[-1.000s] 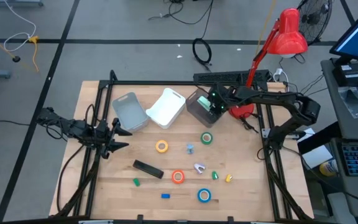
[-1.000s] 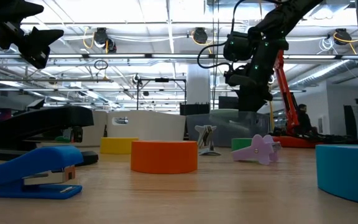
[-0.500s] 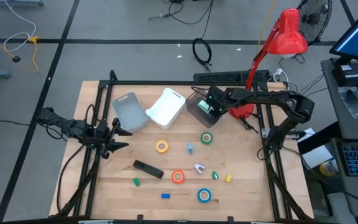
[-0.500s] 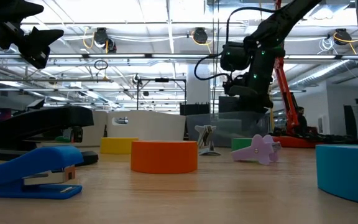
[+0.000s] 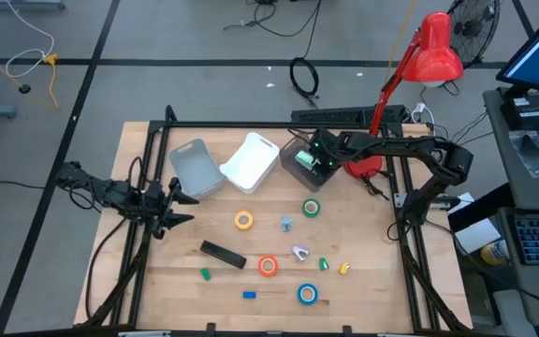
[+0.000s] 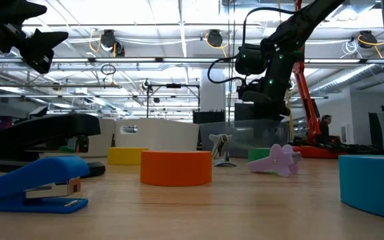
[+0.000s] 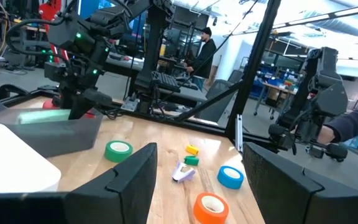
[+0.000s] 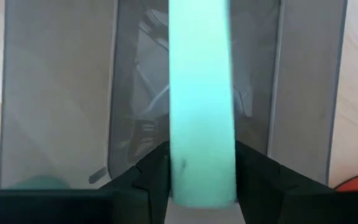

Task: Pick and place Stapler, Stapler remover, tape
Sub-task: Put the big light green stapler into the black bin, then put the big black stapler into the black bin

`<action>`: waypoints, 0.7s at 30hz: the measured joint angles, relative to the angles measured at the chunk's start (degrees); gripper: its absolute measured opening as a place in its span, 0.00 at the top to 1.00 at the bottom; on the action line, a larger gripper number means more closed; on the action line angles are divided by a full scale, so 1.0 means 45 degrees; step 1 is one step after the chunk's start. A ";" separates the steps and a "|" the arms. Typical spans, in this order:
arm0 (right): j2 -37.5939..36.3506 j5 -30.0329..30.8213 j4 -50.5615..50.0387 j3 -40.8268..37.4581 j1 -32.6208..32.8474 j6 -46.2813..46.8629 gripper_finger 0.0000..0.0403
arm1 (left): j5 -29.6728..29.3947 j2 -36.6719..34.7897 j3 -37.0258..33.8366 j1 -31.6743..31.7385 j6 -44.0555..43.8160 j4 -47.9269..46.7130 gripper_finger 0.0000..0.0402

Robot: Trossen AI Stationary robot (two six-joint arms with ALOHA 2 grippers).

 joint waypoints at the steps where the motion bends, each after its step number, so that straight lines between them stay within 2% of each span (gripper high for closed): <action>1: 0.0000 0.0000 0.0000 0.0000 -0.0002 0.0000 0.62 | -0.0005 -0.0004 0.0000 0.0002 0.0000 0.0000 0.40; 11: -0.0200 0.0071 0.0022 0.0000 -0.0068 0.0210 0.61 | -0.0005 0.0000 0.0000 0.0000 -0.0005 -0.0005 0.40; 16: -0.0979 0.0618 0.0173 0.0000 -0.0026 0.0212 0.64 | 0.0000 -0.0002 0.0000 0.0002 -0.0095 -0.0010 0.40; 21: -0.2213 0.0618 0.0525 0.0010 0.0093 0.0234 0.67 | 0.0000 -0.0003 0.0000 0.0001 -0.0061 -0.0010 0.40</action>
